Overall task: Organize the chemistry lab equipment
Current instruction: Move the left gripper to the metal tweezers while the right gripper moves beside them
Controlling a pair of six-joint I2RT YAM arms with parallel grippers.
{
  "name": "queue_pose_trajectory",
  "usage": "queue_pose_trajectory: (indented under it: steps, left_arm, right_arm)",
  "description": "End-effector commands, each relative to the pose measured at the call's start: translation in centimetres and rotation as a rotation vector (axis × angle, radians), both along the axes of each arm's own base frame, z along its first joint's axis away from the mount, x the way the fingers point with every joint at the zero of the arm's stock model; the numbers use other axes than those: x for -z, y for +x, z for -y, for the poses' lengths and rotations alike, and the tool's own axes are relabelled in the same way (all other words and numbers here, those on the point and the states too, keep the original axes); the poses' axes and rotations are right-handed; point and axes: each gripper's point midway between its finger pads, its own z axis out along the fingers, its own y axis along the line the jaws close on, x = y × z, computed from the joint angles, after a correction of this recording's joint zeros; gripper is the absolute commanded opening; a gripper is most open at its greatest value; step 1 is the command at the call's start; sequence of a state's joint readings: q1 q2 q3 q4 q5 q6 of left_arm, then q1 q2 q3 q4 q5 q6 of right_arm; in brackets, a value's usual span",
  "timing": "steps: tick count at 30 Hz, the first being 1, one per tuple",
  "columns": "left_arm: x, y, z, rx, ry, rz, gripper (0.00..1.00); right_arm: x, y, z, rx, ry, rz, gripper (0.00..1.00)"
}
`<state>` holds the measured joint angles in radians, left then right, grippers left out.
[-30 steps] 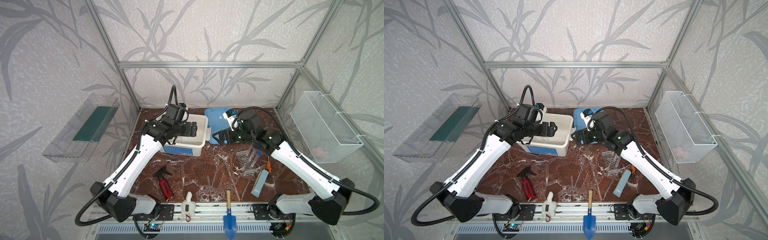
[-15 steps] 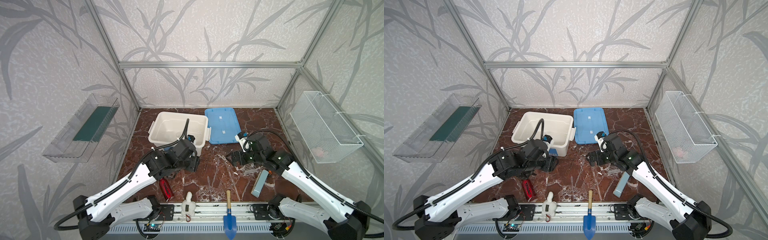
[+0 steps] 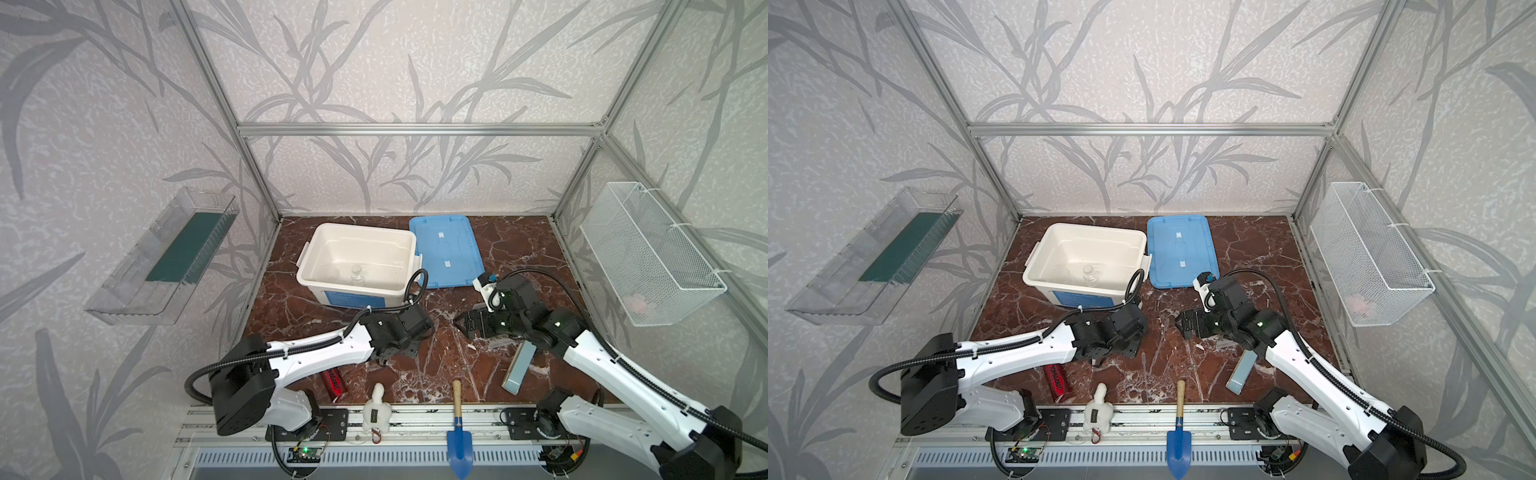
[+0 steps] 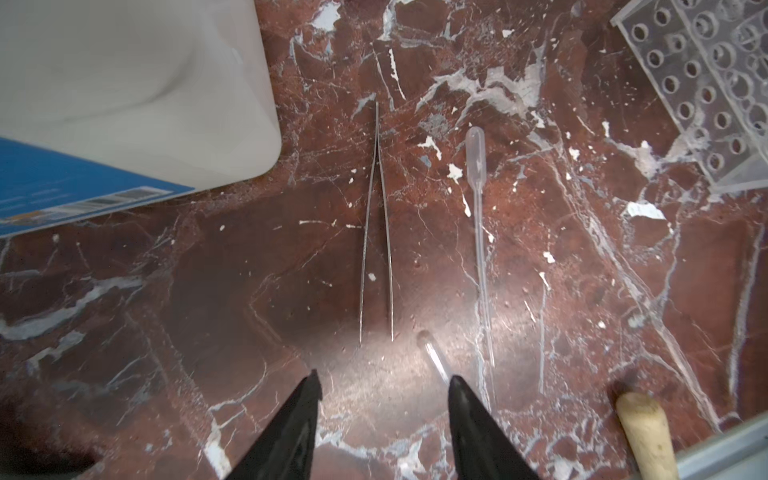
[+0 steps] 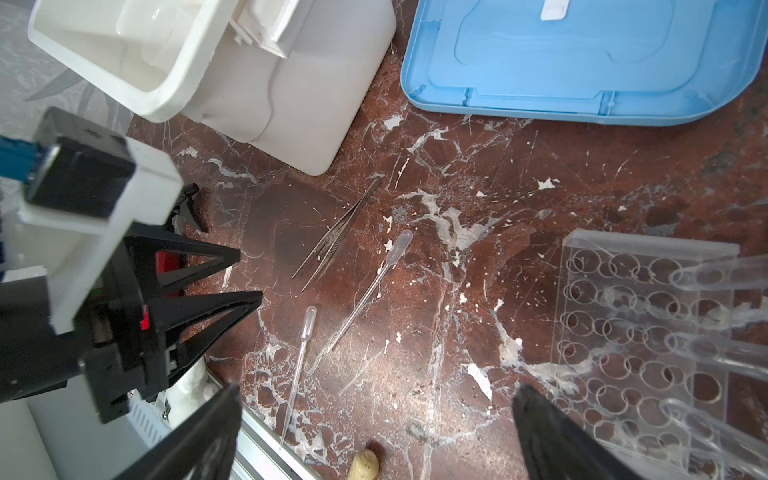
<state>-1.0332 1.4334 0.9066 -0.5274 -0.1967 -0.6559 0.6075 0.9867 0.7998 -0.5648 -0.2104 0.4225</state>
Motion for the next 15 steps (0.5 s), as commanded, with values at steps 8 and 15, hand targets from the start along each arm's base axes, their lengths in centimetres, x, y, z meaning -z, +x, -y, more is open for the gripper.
queue_pose_trajectory:
  steps: [8, 15]
  left_arm:
    - [2.6, 2.1, 1.7, -0.031, 0.048, -0.011, 0.47]
    - [4.7, 2.9, 1.3, -0.043, 0.048, -0.09, 0.48]
  right_arm:
    - [0.4, 0.4, 0.0, 0.003, -0.004, 0.012, 1.0]
    - [0.4, 0.2, 0.1, -0.004, -0.007, 0.015, 0.99]
